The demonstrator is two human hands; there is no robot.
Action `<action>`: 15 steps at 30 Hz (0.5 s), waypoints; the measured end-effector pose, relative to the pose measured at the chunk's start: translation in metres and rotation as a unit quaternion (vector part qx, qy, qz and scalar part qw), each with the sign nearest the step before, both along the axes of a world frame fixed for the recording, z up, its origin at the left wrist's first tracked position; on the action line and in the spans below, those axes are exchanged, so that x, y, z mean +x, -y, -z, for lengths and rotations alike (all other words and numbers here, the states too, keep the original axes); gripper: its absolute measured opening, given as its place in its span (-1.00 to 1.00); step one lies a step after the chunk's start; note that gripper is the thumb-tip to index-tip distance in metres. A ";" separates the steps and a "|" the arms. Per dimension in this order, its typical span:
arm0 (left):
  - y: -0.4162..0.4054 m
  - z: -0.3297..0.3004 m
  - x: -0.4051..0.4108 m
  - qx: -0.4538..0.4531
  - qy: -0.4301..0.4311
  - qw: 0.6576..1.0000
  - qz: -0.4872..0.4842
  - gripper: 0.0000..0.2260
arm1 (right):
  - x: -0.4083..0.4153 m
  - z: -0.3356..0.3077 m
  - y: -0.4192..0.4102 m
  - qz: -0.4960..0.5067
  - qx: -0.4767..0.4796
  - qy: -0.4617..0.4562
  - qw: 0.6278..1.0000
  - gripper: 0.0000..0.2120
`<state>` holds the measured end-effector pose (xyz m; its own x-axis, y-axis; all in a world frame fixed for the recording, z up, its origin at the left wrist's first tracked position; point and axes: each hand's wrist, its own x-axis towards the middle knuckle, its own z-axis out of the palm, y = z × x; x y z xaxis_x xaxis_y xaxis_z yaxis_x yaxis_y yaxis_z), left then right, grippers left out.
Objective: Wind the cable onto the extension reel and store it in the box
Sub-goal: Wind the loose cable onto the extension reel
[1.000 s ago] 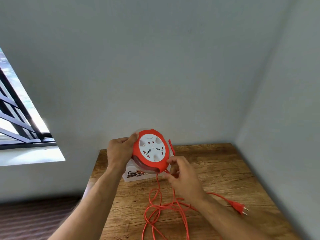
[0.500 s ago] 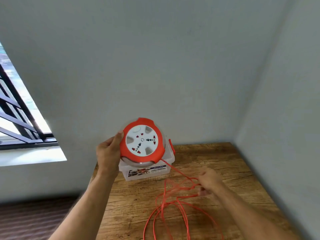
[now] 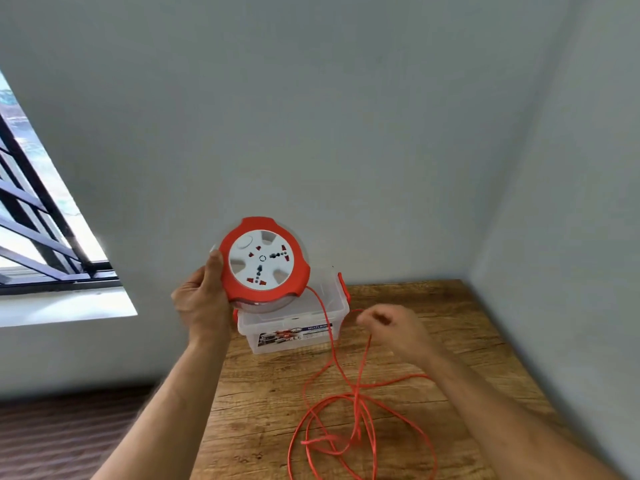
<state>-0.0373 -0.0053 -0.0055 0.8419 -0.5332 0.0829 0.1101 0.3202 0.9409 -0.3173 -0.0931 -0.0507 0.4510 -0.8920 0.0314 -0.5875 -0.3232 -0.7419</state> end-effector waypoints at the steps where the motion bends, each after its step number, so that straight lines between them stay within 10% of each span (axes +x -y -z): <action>1: 0.002 -0.001 -0.003 0.005 0.005 1.000 -0.002 -0.73 | 0.010 -0.004 -0.008 -0.044 0.021 -0.030 0.998 -0.69; 5: 0.007 -0.002 -0.004 0.037 0.019 0.999 -0.008 -0.72 | 0.030 0.001 -0.024 -0.117 -0.172 -0.188 0.960 -0.69; 10: 0.005 -0.001 -0.004 0.098 0.077 0.990 0.065 -0.77 | 0.041 -0.011 -0.016 -0.081 -0.391 0.057 0.915 -0.82; 15: 0.001 0.000 -0.015 0.168 0.140 0.960 0.175 -0.69 | 0.066 -0.045 0.003 -0.266 -0.484 -0.181 0.814 -0.53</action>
<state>-0.0521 -0.0066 -0.0059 0.5756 -0.8160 0.0528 -0.1166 -0.0180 0.9930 -0.2514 -0.0962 -0.0061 0.9010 -0.2039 0.3828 -0.2967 -0.9335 0.2013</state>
